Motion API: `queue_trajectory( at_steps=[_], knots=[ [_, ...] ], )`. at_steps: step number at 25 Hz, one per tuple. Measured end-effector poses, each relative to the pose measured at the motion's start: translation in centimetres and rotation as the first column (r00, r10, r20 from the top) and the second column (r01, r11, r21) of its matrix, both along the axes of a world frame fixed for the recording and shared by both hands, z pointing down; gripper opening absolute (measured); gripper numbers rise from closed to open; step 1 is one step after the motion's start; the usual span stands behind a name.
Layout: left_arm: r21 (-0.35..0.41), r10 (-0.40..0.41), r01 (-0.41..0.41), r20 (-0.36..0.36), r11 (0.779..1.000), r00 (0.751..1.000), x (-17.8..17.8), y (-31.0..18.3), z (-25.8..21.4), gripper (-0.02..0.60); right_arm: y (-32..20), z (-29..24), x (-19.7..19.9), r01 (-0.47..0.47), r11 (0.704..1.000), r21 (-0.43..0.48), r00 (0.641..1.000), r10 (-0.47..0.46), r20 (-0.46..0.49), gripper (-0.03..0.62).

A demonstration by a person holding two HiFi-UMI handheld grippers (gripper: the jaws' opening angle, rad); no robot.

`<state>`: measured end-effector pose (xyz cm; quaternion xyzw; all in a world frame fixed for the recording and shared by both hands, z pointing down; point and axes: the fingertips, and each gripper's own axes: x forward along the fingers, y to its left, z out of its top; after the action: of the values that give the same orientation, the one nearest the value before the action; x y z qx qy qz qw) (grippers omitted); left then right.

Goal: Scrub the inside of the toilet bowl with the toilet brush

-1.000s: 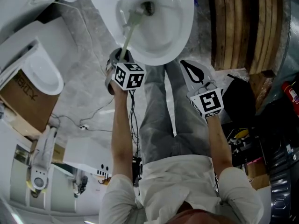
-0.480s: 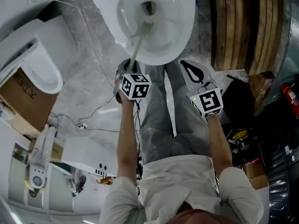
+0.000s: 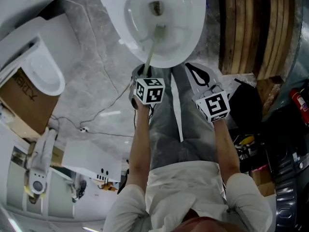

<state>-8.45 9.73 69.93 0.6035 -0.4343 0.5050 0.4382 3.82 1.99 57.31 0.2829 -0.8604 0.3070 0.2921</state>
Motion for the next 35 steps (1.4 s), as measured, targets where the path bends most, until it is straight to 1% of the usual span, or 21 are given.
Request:
queue_trajectory(
  at_steps=[3,11,21,30,35],
  knots=[
    [0.0,-0.035,0.035,0.005,0.999,0.999,0.4,-0.3,0.8,0.112,0.1,0.2,-0.2,0.006,1.0,-0.004,1.0,-0.006,0.0,0.004],
    [0.005,-0.083,0.083,0.011,0.997,0.996,0.8,-1.8,2.9,0.112,0.0,1.0,-0.1,0.028,0.999,-0.022,1.0,-0.028,-0.01,0.004],
    [-0.021,-0.083,0.084,0.031,0.996,0.996,0.3,-5.0,6.0,0.112,-0.8,1.6,0.3,0.038,0.999,-0.028,0.999,-0.038,-0.018,0.003],
    [-0.013,-0.094,0.094,0.033,0.995,0.995,-0.2,-8.6,7.6,0.112,-1.1,1.7,1.0,0.019,0.999,-0.028,0.999,-0.02,-0.027,0.003],
    [-0.015,-0.064,0.065,0.038,0.998,0.997,-0.5,-9.8,8.5,0.112,-0.7,1.9,1.6,0.014,0.999,-0.031,0.999,-0.015,-0.04,0.003]
  ],
)
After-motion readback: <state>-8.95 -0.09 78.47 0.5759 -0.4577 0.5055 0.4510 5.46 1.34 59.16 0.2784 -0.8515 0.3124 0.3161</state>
